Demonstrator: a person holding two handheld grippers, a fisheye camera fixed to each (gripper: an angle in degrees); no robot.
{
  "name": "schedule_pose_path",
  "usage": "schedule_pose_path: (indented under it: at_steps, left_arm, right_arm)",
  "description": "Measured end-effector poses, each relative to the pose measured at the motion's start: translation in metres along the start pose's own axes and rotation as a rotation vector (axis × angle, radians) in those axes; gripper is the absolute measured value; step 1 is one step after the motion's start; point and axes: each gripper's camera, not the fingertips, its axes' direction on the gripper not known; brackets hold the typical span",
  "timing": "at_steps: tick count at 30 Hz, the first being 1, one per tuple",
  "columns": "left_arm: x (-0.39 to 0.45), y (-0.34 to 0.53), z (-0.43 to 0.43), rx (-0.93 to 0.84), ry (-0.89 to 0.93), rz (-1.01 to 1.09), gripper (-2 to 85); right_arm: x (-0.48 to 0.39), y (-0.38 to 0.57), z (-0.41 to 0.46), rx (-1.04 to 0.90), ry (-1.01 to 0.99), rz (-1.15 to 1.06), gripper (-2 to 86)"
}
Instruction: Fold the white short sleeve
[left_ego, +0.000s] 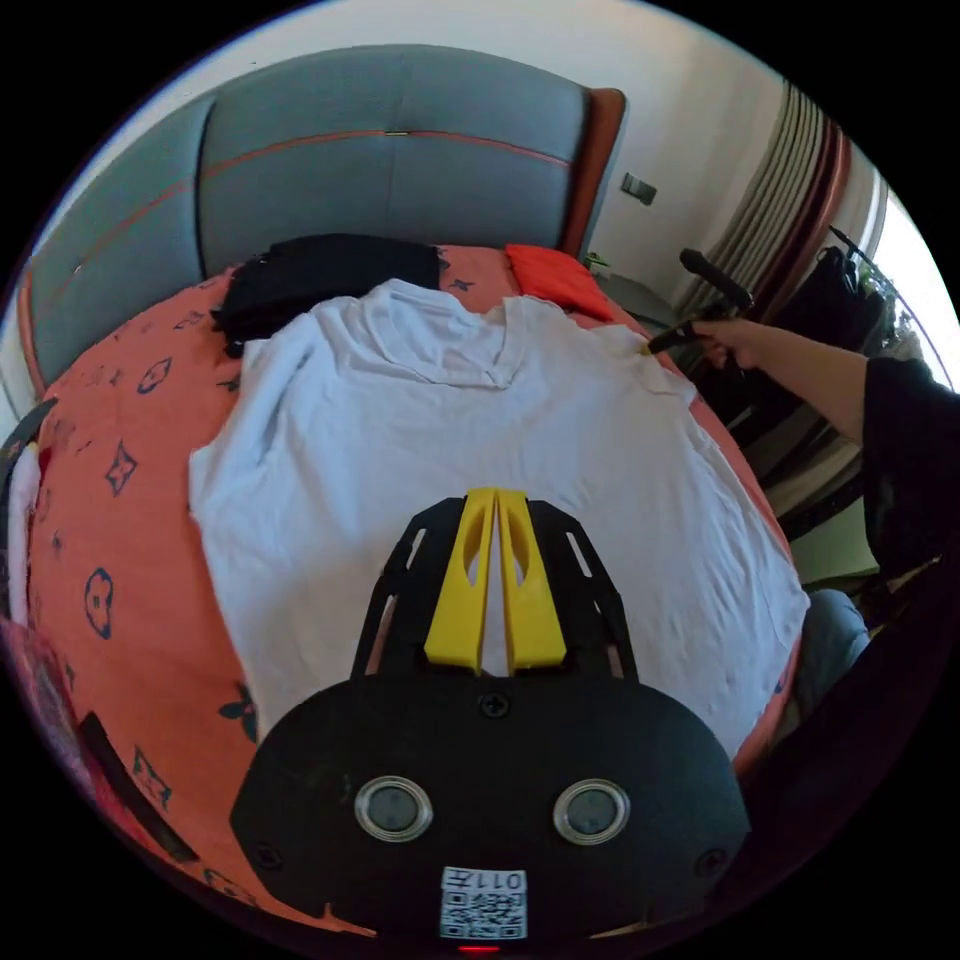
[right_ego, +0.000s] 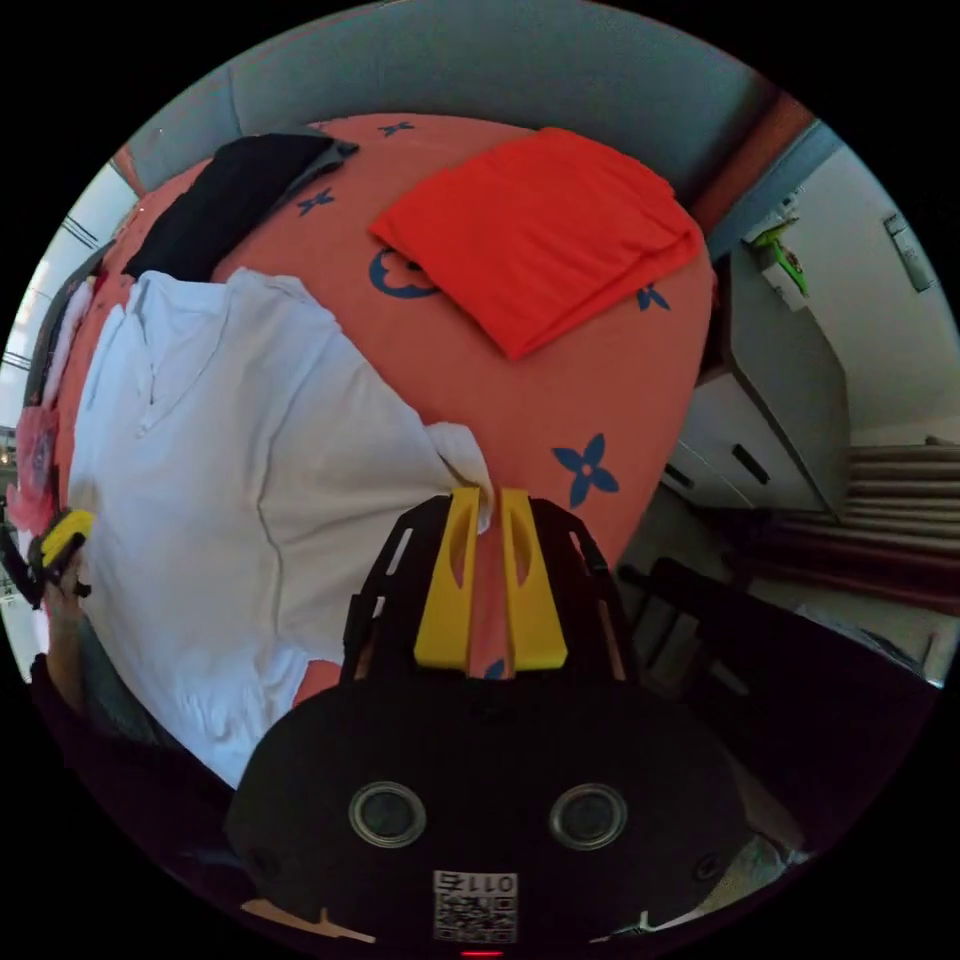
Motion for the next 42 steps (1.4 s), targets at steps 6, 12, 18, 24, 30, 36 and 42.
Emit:
schedule_pose_path:
  at_steps: [6,12,18,24,30,36,42]
  left_arm:
    - [-0.127,-0.026,-0.071,0.126,-0.175,-0.157,1.9]
    - [-0.252,-0.067,-0.042,-0.159,0.004,-0.177,10.3]
    - [-0.327,-0.103,-0.010,-0.267,0.243,-0.306,10.9]
    - [-0.375,-0.124,-0.009,-0.190,0.384,-0.403,2.2]
    - [-0.409,-0.103,-0.062,-0.051,0.124,-0.545,0.1]
    - [-0.443,-0.057,-0.083,-0.039,0.100,-0.773,0.4]
    - [-0.449,-0.052,-0.102,0.047,0.129,-0.801,4.7]
  right_arm:
    - [0.032,0.007,0.004,0.057,-0.176,0.066,10.9]
    - [0.060,0.033,0.035,0.086,-0.505,0.114,14.5]
    - [0.075,0.021,0.057,0.113,-0.518,0.144,13.6]
    - [0.090,0.010,0.069,0.085,-0.552,0.070,7.6]
    - [0.094,0.013,0.083,0.104,-0.477,0.062,3.5]
    - [0.117,0.043,0.102,0.164,-0.565,0.305,3.5]
    - [0.117,0.059,0.104,0.161,-0.495,0.321,7.4]
